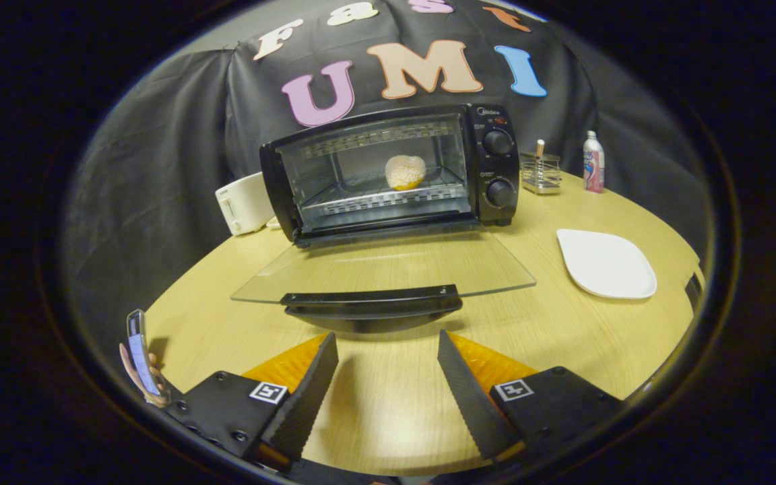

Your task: Open the toaster oven, put the food inside, and close the toaster oven door.

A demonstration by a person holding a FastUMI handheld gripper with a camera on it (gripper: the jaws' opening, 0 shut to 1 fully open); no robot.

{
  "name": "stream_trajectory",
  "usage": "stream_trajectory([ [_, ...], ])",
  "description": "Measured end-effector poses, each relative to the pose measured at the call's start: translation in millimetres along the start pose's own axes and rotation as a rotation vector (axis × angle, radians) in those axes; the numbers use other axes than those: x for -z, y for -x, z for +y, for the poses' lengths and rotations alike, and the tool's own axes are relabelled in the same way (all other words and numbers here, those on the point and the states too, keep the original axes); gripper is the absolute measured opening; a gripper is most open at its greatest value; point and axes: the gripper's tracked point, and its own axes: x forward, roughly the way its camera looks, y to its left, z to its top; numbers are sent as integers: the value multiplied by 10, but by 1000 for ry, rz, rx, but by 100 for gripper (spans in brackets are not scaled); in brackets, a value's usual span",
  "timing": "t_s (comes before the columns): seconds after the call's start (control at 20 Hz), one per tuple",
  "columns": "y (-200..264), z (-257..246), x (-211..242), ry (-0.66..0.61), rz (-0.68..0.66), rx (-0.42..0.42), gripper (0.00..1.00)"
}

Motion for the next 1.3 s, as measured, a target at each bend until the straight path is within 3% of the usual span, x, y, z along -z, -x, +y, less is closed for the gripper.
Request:
stream_trajectory([
  [0.4,-18,75,-133,-10,-19,-27,98],
  [1.05,71,215,-959,-21,-223,-54,97],
  [1.3,124,342,-1528,0,-347,-54,97],
])
